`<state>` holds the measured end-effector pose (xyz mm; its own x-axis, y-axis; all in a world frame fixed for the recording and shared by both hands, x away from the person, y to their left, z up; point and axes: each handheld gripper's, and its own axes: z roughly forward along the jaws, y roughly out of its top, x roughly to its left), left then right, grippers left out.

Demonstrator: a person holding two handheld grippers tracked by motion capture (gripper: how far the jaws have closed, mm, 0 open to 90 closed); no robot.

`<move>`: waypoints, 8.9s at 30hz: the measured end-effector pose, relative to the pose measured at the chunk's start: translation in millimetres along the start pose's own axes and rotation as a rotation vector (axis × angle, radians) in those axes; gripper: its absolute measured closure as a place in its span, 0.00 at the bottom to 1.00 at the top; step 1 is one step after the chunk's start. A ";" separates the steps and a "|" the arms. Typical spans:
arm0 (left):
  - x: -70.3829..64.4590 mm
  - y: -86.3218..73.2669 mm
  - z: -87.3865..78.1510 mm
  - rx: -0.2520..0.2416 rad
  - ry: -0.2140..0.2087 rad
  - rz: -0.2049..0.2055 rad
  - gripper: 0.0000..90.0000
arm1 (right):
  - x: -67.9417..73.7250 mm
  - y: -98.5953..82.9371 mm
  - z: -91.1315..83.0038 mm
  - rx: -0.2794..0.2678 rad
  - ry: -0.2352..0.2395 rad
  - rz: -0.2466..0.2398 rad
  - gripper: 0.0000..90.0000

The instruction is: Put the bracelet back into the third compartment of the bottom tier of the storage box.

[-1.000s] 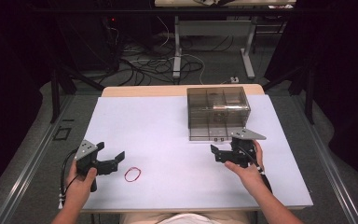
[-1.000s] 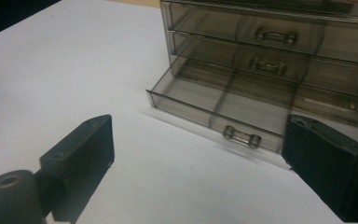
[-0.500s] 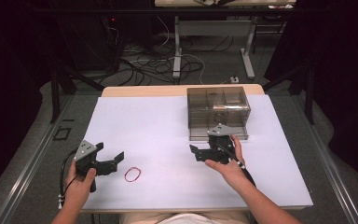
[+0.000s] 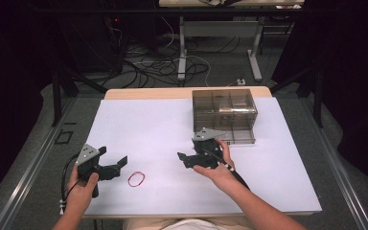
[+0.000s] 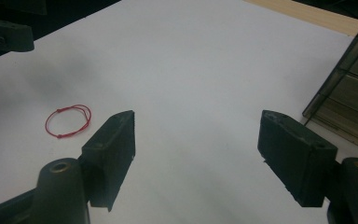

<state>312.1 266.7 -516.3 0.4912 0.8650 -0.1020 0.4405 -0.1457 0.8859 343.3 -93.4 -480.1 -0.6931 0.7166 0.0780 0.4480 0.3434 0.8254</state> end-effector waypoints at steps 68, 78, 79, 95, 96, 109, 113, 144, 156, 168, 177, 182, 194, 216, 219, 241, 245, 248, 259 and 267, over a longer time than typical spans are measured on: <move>2.0 0.2 -1.1 -0.011 0.004 -0.005 0.08 | 72.0 21.2 99.6 0.175 0.227 -0.062 0.59; 2.6 0.5 -1.3 -0.015 0.003 -0.001 0.08 | 77.6 11.5 118.2 0.215 0.225 -0.070 0.61; 2.5 0.4 -1.3 -0.016 0.004 -0.004 0.08 | 78.1 11.0 119.4 0.217 0.222 -0.066 0.62; 2.7 -0.3 -2.6 -0.012 0.005 -0.004 0.08 | 80.5 4.0 130.8 0.287 0.213 0.004 0.75; 2.8 -0.4 -2.8 -0.013 0.006 -0.003 0.08 | 81.3 3.7 130.7 0.298 0.212 0.031 0.76; 3.5 -1.5 -5.6 -0.015 0.011 -0.006 0.08 | 86.5 -1.8 140.2 0.246 0.224 0.099 0.79; 3.7 -1.5 -5.9 -0.016 0.012 -0.007 0.08 | 86.0 1.3 136.9 0.353 0.234 0.079 0.80; 3.5 -1.7 -5.6 -0.014 0.009 -0.007 0.08 | 102.7 -2.5 139.6 0.330 0.152 -0.133 0.95; 3.9 -1.5 -6.0 -0.016 0.009 -0.007 0.08 | 101.4 -2.4 140.4 0.326 0.161 -0.098 1.00; 4.1 -1.6 -6.5 -0.021 0.013 -0.009 0.08 | 103.9 -3.2 140.9 0.249 0.168 -0.079 1.00; 4.0 -1.6 -6.6 -0.021 0.013 -0.009 0.08 | 99.6 3.9 133.9 0.272 0.180 -0.088 1.00; 4.1 -1.7 -6.5 -0.020 0.013 -0.009 0.08 | 98.0 5.7 132.6 0.257 0.178 -0.080 1.00; 4.2 -1.6 -6.7 -0.021 0.013 -0.009 0.08 | 90.4 12.0 127.6 0.223 0.163 -0.043 1.00; 4.6 -1.8 -6.7 -0.019 0.015 -0.010 0.08 | 59.9 23.4 117.7 0.179 0.091 0.002 1.00; 4.7 -1.8 -6.5 -0.019 0.015 -0.009 0.08 | 53.6 24.8 116.1 0.172 0.079 0.004 1.00; 5.0 -1.9 -6.3 -0.014 0.017 -0.005 0.08 | -3.3 35.3 95.2 0.130 -0.038 0.124 1.00; 4.5 -2.1 -6.0 -0.015 0.015 -0.010 0.08 | -14.1 36.1 89.4 0.118 -0.059 0.136 1.00; 4.6 -2.1 -5.9 -0.015 0.016 -0.010 0.08 | -20.8 36.1 85.8 0.095 -0.070 0.144 1.00; 4.2 -2.3 -5.6 -0.015 0.019 -0.010 0.08 | -46.7 36.6 65.5 0.092 -0.121 0.176 1.00; 4.4 -2.4 -5.7 -0.014 0.020 -0.010 0.08 | -64.8 34.7 51.3 0.074 -0.146 0.204 1.00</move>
<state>308.9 273.7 -516.3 0.4715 0.8759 -0.1022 0.4347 -0.1300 0.8911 432.8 -96.8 -485.2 -0.4979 0.8537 0.1527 0.6141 0.2227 0.7572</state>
